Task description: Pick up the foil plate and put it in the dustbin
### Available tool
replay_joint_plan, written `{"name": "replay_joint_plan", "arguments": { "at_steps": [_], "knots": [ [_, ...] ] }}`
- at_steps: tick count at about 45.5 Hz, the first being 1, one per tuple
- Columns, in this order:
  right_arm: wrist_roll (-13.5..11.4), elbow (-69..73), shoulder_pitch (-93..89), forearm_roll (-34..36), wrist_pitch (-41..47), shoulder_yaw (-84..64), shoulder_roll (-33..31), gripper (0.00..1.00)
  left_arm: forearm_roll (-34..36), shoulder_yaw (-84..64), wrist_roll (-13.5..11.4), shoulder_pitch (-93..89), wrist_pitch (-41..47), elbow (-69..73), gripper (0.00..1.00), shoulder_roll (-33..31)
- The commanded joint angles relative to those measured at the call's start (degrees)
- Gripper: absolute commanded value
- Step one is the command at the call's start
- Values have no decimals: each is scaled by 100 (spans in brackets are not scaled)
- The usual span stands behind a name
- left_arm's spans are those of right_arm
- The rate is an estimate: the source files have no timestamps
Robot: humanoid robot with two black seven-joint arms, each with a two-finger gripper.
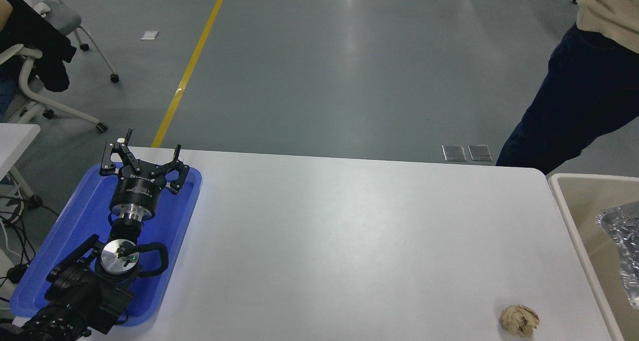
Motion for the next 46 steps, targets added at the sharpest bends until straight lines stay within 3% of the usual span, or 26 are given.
{"name": "replay_joint_plan", "arguments": {
  "at_steps": [1, 4, 6, 9, 10, 11, 33, 46],
  "knots": [
    [-147, -70, -253, 132, -174, 163, 179, 0, 1, 0, -1, 2, 1, 0, 100, -1],
    [-174, -70, -253, 140, -226, 163, 187, 1, 1, 0, -1, 2, 1, 0, 100, -1],
    [-182, -70, -253, 140, -226, 172, 187, 38, 1, 0, -1, 2, 1, 0, 100, -1],
    [-209, -70, -245, 149, -226, 181, 187, 69, 1, 0, -1, -7, 1, 0, 100, -1],
    [-209, -70, -245, 149, -226, 198, 196, 89, 1, 0, -1, 2, 1, 0, 100, -1],
    [-217, -70, -245, 158, -226, 199, 196, 100, 1, 0, -1, -7, 1, 0, 100, -1],
    [-147, 97, 484, 360, 160, 638, 460, 100, 10, 9, -1, -7, 1, 0, 100, -1],
    [-165, 1457, 1767, 334, 599, 708, 223, 100, 10, 9, -1, -15, -8, 0, 100, -1]
  ]
}}
